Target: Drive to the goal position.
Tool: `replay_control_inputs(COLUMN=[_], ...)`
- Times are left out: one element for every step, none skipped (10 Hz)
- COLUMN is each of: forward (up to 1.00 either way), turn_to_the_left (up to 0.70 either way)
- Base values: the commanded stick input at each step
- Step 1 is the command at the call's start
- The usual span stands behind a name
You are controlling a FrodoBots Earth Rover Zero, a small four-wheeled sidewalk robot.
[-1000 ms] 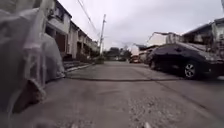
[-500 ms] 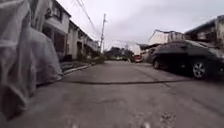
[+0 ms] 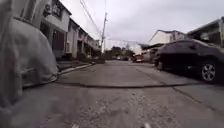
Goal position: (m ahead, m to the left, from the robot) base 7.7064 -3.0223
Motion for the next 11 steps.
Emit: replay_control_inputs(forward=[0.7,0.7,0.7,0.7,0.7,0.7,0.7,0.7,0.7,0.7,0.7], turn_to_the_left=[0.0,0.0,0.0,0.0,0.0,0.0,0.0,0.0,0.0,0.0,0.0])
